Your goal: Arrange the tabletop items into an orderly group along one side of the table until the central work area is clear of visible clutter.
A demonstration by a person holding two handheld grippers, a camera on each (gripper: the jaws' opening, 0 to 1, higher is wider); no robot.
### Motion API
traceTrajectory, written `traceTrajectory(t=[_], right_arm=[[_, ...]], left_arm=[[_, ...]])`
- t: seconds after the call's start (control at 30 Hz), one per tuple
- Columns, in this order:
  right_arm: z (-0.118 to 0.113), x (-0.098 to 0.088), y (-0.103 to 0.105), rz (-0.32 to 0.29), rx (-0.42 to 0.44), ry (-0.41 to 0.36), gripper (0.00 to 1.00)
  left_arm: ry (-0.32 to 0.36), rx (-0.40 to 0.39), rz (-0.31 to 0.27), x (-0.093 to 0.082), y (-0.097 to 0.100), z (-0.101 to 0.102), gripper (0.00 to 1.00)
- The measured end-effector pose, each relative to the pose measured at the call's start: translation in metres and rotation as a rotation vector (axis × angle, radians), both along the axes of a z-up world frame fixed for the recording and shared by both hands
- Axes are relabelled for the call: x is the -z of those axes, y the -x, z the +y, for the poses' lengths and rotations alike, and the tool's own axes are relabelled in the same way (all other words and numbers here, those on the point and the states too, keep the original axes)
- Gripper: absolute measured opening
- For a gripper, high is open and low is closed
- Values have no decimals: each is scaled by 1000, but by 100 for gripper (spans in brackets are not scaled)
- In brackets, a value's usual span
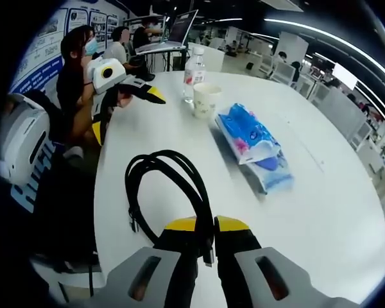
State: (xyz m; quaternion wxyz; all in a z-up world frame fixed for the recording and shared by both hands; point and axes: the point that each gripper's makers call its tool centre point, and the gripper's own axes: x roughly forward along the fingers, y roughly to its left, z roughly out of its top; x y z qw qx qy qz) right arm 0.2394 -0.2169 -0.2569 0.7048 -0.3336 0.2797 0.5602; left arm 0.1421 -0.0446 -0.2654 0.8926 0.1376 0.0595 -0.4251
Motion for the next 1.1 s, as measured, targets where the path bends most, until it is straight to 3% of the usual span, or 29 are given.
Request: traceTrajectory(t=[0.4,1.1], right_arm=[[-12,2,-2,-4,26,13,6],[-29,31,-18,17,111,73,6]], left_arm=[[-1,9,-7,-2,1,-3,89],[-8,7,2,2,1,-2,89]])
